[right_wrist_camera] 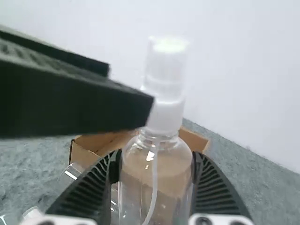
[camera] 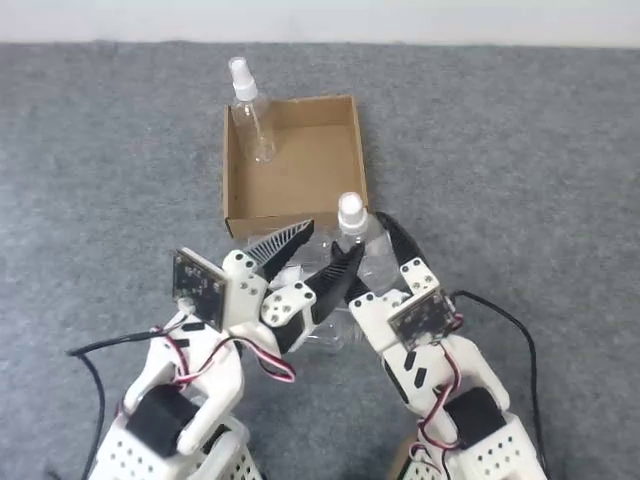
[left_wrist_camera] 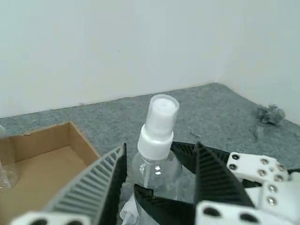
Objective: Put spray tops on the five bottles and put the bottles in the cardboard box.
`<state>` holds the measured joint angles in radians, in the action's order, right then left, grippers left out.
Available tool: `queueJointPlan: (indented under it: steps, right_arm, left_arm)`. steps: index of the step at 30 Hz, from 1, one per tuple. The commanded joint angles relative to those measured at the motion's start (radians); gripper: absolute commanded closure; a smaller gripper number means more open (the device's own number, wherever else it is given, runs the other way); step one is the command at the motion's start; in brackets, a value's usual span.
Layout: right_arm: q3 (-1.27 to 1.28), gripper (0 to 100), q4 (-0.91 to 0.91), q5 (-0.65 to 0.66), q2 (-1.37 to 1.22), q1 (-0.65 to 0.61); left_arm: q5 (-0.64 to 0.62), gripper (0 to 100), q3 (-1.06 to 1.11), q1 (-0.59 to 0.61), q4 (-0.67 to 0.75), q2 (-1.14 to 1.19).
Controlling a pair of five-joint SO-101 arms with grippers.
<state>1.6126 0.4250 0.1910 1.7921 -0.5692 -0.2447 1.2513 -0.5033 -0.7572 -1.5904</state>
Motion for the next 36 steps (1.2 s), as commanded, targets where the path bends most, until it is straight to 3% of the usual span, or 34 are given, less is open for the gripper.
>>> queueJointPlan:
  steps: [1, 10, 15, 29, 36]
  right_arm:
    - [-0.081, 89.8, -0.002, -0.037, 0.025, 0.036]
    - [-0.064, 89.8, 0.001, -0.035, 0.024, 0.058]
    - [-0.063, 89.8, 0.002, -0.035, 0.024, 0.064]
    - [-0.210, 89.8, 0.002, -0.035, 0.019, 0.056]
    - [-0.351, 89.8, -0.030, -0.035, -0.199, -0.033]
  left_arm:
    - [-0.011, 78, -0.101, 0.006, -0.048, -0.017]
    - [0.044, 78, -0.165, 0.120, -0.054, -0.017]
    - [0.089, 78, -0.150, 0.203, -0.132, -0.017]
    - [0.014, 78, 0.027, 0.275, -0.124, -0.017]
    - [0.000, 78, 0.027, 0.327, -0.126, -0.017]
